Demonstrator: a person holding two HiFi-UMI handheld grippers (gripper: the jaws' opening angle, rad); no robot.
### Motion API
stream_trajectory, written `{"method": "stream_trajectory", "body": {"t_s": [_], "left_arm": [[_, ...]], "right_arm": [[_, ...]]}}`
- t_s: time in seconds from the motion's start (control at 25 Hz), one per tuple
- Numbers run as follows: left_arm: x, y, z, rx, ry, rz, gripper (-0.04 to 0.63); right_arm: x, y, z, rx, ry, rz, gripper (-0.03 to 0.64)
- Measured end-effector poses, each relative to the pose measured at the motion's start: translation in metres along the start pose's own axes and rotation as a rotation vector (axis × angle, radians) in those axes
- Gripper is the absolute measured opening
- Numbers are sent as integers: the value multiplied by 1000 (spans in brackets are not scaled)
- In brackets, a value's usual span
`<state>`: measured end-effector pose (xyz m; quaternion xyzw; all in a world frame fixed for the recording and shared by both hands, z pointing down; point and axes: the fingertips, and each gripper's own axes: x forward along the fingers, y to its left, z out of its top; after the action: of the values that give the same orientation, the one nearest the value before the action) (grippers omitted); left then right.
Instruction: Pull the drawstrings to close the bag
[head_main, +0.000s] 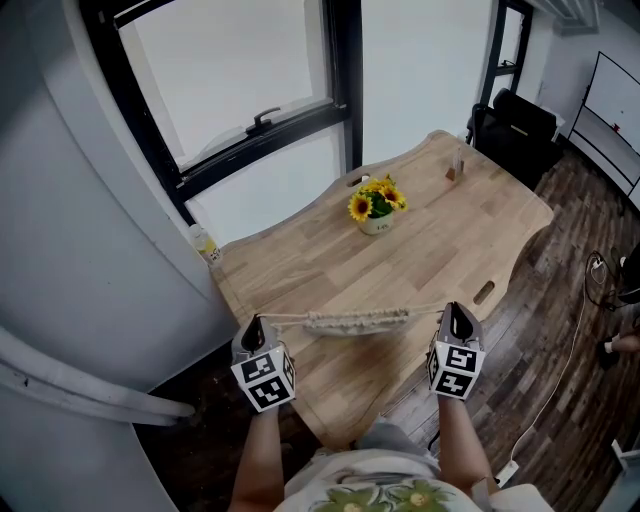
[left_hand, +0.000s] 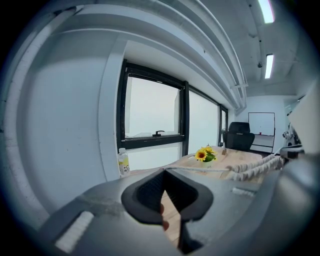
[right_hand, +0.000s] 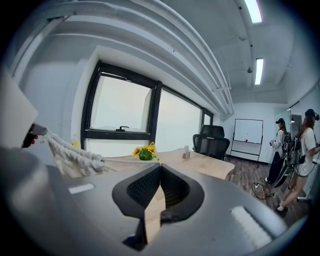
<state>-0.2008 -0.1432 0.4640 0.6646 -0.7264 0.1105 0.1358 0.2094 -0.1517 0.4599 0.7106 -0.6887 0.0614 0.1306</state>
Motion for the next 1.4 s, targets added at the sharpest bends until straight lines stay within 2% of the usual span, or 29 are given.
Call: {"method": "stream_trajectory", "body": {"t_s": [0.32,0.88,1.4], "left_arm": [[3,-1,0,7,3,3,5],[5,0,-4,26,7,21,5],[8,9,-11,-5,29,32,6]], "right_arm": [[1,-10,-3,33,4,-17,7],[0,-26,-8,26,6,-66,8],[3,-38,-15,58,23,-82,8]]}}
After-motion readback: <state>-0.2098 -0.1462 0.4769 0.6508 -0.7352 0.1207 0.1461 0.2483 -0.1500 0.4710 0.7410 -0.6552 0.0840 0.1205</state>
